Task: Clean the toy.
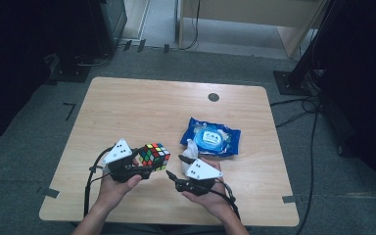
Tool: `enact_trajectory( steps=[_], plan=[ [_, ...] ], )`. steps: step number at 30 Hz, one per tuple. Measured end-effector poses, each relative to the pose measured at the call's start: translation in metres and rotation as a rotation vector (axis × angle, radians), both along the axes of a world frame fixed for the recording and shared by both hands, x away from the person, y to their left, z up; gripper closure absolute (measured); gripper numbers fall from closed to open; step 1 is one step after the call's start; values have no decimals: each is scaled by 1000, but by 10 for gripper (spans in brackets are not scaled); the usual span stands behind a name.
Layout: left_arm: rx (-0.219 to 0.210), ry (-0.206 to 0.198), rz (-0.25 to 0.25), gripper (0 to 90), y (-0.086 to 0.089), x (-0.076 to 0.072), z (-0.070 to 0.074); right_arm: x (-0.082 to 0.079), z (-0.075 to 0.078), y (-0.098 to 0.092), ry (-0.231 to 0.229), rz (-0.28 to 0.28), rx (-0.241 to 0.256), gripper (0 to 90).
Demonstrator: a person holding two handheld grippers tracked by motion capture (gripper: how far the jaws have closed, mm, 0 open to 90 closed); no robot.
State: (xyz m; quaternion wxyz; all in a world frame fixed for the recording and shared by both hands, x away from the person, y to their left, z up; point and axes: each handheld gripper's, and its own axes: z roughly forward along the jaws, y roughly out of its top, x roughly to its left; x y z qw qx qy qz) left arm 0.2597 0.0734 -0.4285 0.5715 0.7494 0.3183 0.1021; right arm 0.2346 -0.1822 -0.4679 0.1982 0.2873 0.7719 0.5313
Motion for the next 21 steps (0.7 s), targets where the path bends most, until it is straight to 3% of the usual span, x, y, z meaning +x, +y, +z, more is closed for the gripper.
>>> enact_trajectory(
  steps=[3,5,7,9,12,14,18,21],
  plan=[
    [-10,-10,18,342,3,1,-4,7,-1,-11,50,-49,59,515],
    [-7,-6,17,342,3,2,-6,12,-2,-19,58,-92,55,601],
    [-3,-12,17,342,3,2,-8,17,-4,-28,97,-177,48,636],
    [5,-12,15,342,2,3,-9,21,-6,-34,129,-221,18,634],
    [14,-17,8,342,2,3,-11,27,-14,-41,190,-182,-101,615],
    [17,-24,7,342,2,3,-12,30,-21,-47,252,-120,-136,610],
    [21,-24,-3,342,3,3,-14,29,-32,-53,210,-56,-206,515],
    [27,-25,-13,342,2,3,-15,30,-40,-51,240,-25,-227,443]
  ],
)
